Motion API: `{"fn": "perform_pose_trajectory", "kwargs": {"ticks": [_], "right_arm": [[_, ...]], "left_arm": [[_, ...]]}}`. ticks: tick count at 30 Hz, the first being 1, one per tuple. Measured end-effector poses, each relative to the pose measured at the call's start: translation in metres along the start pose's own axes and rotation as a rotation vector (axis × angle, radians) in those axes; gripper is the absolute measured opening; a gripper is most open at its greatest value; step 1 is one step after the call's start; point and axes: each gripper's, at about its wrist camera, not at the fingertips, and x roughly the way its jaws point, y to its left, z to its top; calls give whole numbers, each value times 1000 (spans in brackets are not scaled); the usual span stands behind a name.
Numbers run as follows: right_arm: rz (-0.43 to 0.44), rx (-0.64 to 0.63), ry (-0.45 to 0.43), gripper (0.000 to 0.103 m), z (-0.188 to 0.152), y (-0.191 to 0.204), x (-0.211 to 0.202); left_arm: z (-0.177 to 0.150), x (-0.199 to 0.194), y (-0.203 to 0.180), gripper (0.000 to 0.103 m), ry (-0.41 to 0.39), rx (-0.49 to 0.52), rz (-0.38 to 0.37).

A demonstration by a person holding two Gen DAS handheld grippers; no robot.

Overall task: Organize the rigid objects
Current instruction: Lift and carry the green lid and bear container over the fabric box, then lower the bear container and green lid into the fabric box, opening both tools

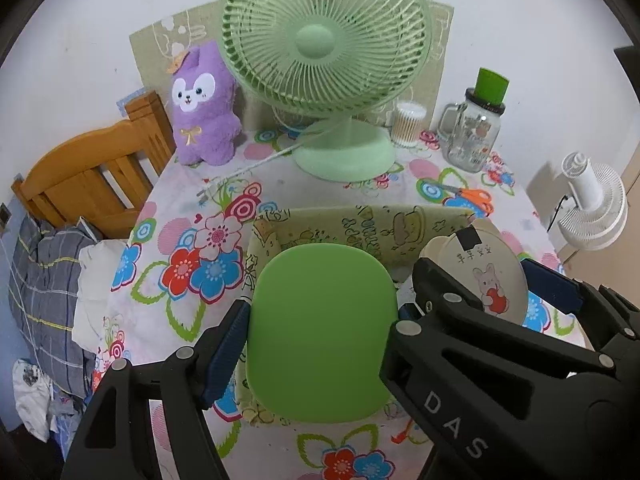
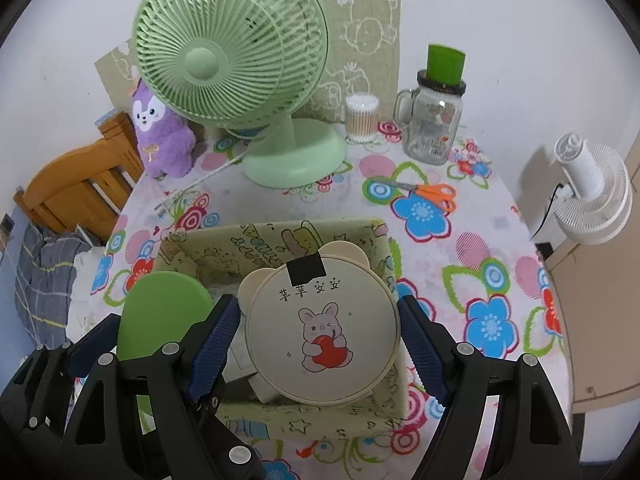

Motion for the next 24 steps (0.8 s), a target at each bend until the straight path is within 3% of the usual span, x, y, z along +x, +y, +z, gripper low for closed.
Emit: {"fn": "perform_pose_trajectory", "kwargs": {"ticks": [11, 13, 17, 24], "right_arm": [[19, 18, 67, 83, -5, 3, 29], [15, 17, 63, 84, -5, 4, 29], [18, 11, 64, 96, -2, 5, 28], [-31, 21, 20, 96, 7, -3, 6]], "left_arm": [[-3, 24, 4, 77, 60, 25, 18], [-3, 24, 4, 77, 56, 31, 17], [0, 24, 5, 77, 59, 24, 2], [9, 10, -2, 77, 29, 34, -47]]}}
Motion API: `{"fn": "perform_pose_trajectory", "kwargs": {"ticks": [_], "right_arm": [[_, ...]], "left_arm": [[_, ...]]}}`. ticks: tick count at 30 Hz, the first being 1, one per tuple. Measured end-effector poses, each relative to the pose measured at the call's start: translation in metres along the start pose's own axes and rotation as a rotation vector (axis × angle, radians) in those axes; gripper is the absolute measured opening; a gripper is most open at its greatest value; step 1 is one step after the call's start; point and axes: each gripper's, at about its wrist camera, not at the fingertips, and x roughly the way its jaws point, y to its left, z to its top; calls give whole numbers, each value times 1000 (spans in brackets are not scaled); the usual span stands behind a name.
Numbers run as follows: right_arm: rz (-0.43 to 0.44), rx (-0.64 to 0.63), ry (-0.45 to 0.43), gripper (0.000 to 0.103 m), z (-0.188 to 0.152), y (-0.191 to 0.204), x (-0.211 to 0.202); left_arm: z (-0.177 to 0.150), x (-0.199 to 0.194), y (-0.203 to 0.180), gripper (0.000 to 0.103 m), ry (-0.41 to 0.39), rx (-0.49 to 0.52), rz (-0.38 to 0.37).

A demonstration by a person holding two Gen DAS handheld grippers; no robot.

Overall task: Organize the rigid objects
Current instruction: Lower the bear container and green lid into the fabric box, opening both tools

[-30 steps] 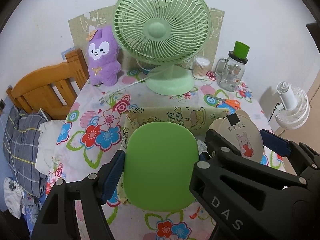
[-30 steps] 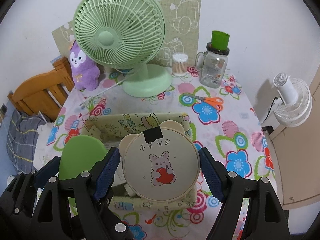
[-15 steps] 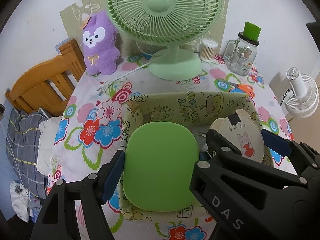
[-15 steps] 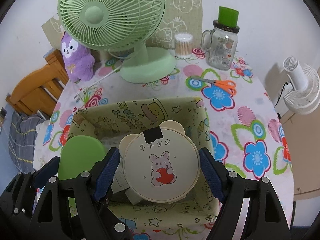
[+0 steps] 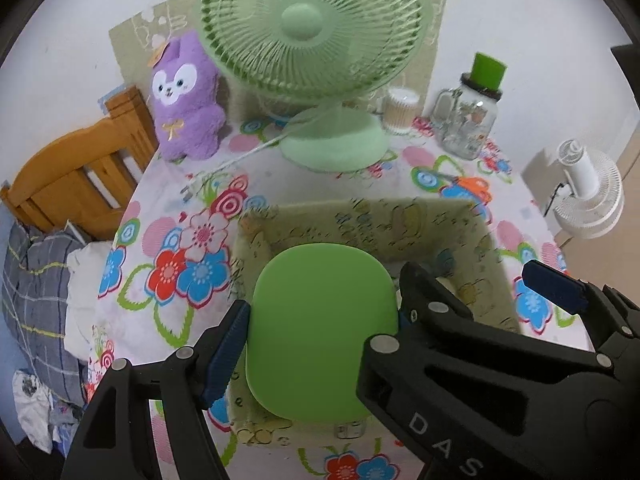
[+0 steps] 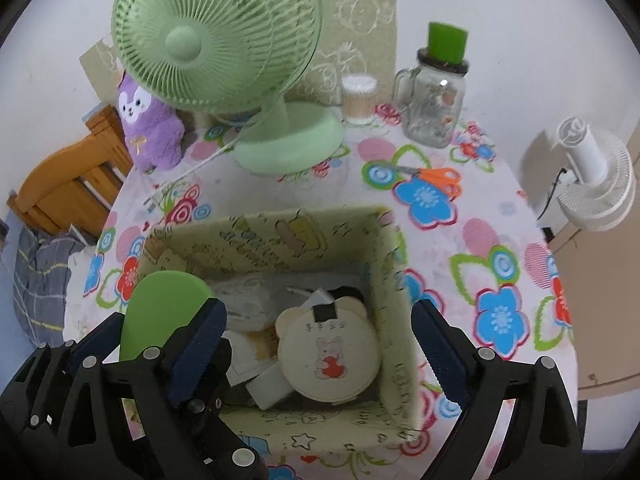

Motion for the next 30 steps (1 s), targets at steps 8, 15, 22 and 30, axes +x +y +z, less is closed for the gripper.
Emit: {"fn": "perform_pose_trajectory", "kwargs": {"ticks": [8, 15, 22, 30], "right_arm": [[-91, 26, -35, 96, 6, -24, -16], [-141, 47, -14, 96, -3, -45, -14], [-175, 69, 12, 96, -12, -56, -7], [-184, 89, 41, 96, -16, -56, 6]], "left_arm": [[11, -6, -23, 77, -28, 46, -48], [8, 12, -38, 77, -4, 67, -55], [2, 24, -50, 77, 25, 98, -79], [1, 40, -47, 77, 60, 115, -71]]}}
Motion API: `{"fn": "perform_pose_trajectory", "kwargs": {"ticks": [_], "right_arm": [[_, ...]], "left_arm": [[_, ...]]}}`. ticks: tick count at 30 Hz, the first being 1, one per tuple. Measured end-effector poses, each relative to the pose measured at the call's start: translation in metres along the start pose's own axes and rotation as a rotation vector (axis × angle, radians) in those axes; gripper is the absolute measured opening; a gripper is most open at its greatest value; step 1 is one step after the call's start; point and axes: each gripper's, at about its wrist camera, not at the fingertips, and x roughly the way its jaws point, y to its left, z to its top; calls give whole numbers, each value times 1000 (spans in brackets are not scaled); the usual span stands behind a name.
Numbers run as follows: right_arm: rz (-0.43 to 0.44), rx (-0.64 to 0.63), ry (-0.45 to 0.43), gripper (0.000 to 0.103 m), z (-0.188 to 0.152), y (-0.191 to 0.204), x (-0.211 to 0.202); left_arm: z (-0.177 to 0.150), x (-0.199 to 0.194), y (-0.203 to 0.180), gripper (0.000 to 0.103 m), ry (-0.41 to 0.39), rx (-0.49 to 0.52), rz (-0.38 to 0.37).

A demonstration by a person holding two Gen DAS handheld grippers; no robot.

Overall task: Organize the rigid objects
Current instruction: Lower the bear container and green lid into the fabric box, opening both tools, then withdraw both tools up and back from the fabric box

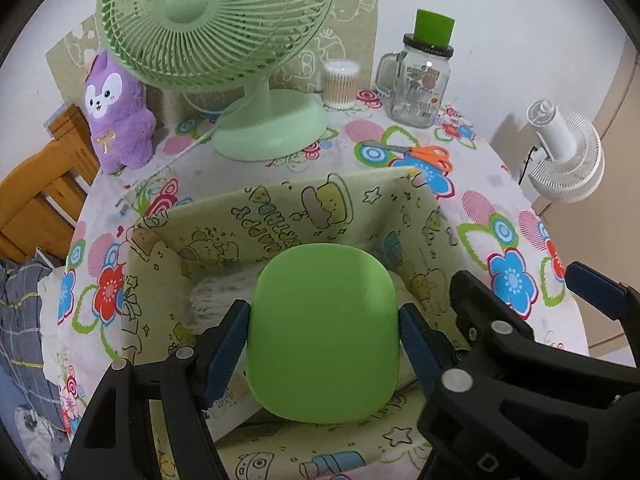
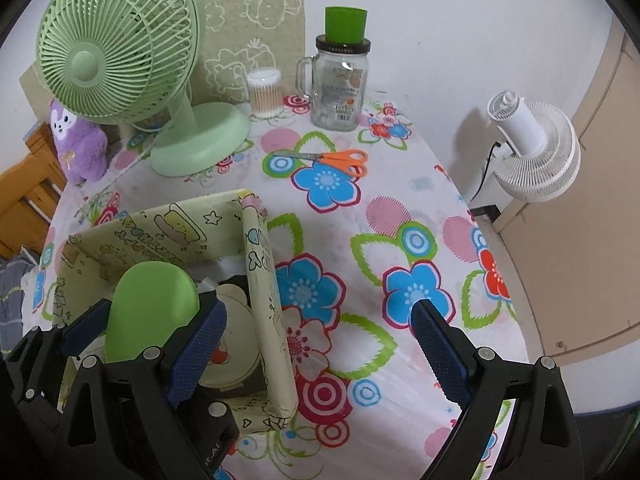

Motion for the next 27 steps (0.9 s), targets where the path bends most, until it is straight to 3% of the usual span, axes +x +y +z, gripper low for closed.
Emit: {"fn": "perform_pose_trajectory", "kwargs": {"ticks": [3, 12, 17, 27], "right_arm": [[8, 5, 13, 96, -3, 0, 4], [-5, 28, 33, 96, -10, -5, 9], [4, 12, 17, 96, -9, -4, 4], [49, -13, -7, 96, -9, 8, -14]], "left_arm": [[-1, 8, 2, 77, 41, 3, -3], [-6, 19, -1, 82, 65, 26, -10], [-7, 11, 0, 92, 50, 28, -6], [-10, -9, 9, 95, 34, 16, 31]]}}
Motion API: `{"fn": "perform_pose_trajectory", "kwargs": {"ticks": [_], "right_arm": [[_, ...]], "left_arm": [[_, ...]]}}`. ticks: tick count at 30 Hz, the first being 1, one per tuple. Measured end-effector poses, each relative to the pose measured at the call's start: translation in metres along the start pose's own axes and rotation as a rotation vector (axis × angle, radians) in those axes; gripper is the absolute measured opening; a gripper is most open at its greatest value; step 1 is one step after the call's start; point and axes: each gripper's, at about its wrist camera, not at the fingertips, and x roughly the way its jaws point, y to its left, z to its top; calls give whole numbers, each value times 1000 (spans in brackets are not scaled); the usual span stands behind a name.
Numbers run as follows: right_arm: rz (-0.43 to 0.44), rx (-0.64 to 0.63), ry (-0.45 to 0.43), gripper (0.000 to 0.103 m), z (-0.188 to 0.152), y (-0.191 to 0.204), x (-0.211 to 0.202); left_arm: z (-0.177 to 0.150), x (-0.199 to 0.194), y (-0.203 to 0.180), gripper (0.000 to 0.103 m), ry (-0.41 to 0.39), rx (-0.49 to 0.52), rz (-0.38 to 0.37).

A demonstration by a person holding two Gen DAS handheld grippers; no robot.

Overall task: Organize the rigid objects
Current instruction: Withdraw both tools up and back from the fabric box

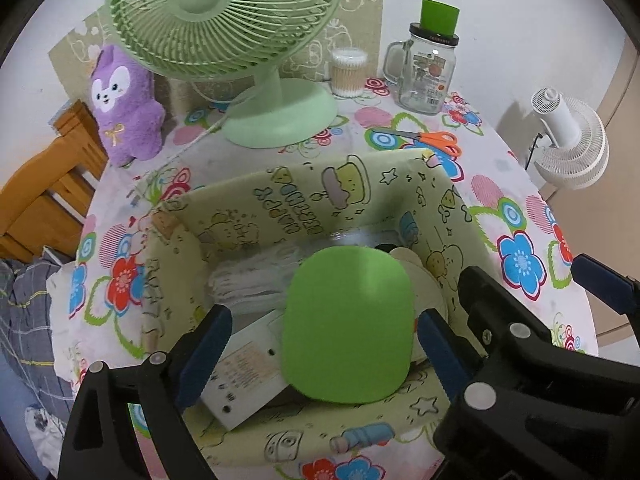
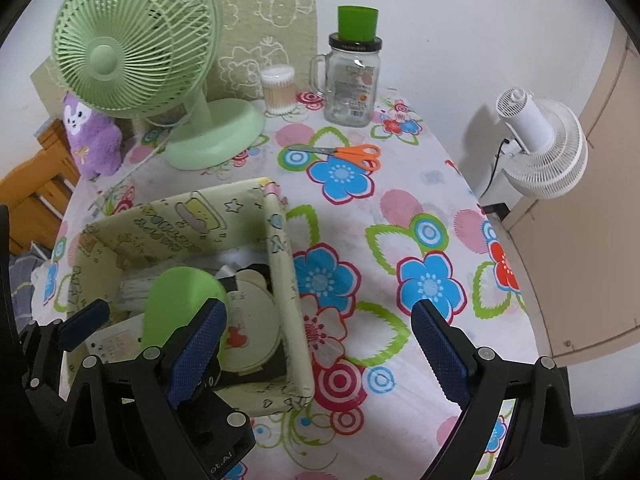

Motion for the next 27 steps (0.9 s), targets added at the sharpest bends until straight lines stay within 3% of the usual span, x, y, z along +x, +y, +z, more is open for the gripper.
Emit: {"fn": "perform_pose_trajectory", "kwargs": {"ticks": [27], "right_arm": [[41, -53, -46, 95, -28, 4, -44]], "left_arm": [[-43, -61, 45, 95, -34, -124, 89]]}}
